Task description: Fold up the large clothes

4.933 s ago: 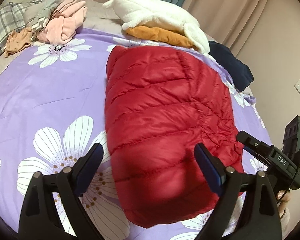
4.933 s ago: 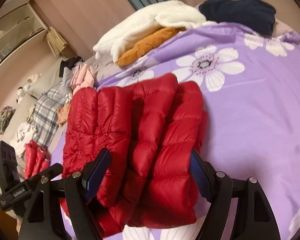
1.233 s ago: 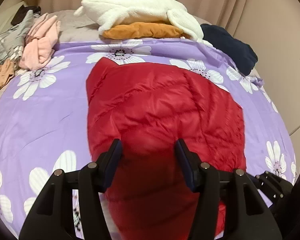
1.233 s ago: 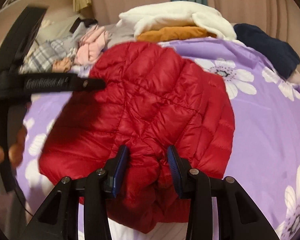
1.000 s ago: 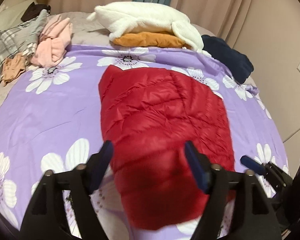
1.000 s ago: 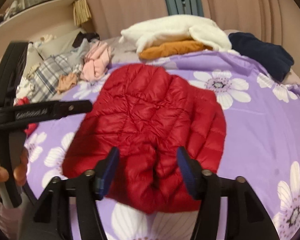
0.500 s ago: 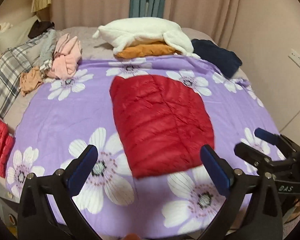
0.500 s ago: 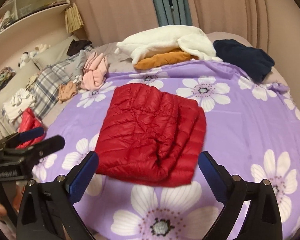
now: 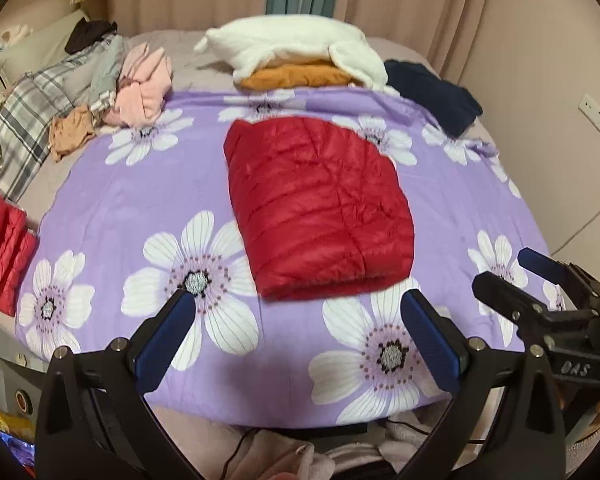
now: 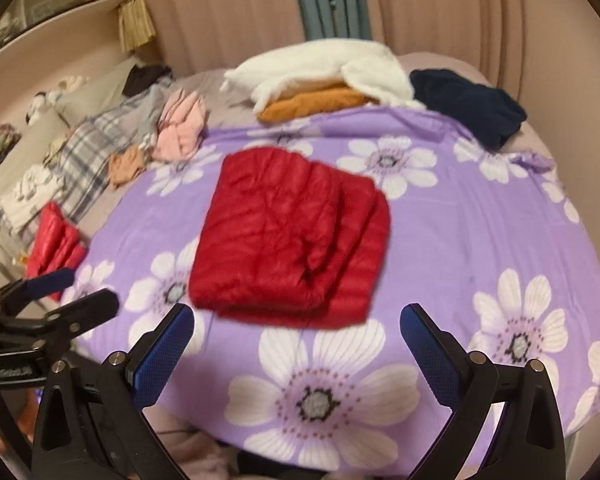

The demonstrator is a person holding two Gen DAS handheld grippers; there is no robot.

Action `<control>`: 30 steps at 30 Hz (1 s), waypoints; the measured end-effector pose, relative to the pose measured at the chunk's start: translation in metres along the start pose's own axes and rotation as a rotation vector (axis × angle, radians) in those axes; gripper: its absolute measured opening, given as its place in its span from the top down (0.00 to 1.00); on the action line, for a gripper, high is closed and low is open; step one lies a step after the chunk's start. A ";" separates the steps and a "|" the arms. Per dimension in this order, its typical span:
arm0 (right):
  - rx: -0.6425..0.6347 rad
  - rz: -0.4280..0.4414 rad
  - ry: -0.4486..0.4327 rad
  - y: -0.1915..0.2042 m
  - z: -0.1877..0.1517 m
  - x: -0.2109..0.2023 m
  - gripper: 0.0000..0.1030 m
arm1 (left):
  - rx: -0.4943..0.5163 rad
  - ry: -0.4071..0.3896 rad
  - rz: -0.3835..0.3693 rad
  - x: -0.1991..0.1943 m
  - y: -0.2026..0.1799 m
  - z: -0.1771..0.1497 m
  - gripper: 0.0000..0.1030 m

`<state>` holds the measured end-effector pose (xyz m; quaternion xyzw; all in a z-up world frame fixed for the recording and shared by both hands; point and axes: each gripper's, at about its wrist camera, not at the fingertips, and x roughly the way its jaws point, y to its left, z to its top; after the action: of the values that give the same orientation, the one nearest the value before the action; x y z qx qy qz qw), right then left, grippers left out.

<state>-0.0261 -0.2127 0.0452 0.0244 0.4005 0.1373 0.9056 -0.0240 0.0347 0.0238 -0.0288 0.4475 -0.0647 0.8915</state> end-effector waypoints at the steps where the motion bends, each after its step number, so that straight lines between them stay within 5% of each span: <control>1: -0.008 0.006 0.004 0.002 -0.002 -0.002 0.01 | 0.004 0.004 0.006 0.001 -0.001 -0.001 0.00; 30: 0.020 -0.001 -0.012 -0.005 -0.005 -0.010 0.01 | 0.033 -0.009 0.019 -0.005 -0.017 -0.003 0.00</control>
<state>-0.0350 -0.2201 0.0485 0.0342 0.3965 0.1326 0.9078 -0.0304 0.0184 0.0278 -0.0102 0.4424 -0.0635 0.8945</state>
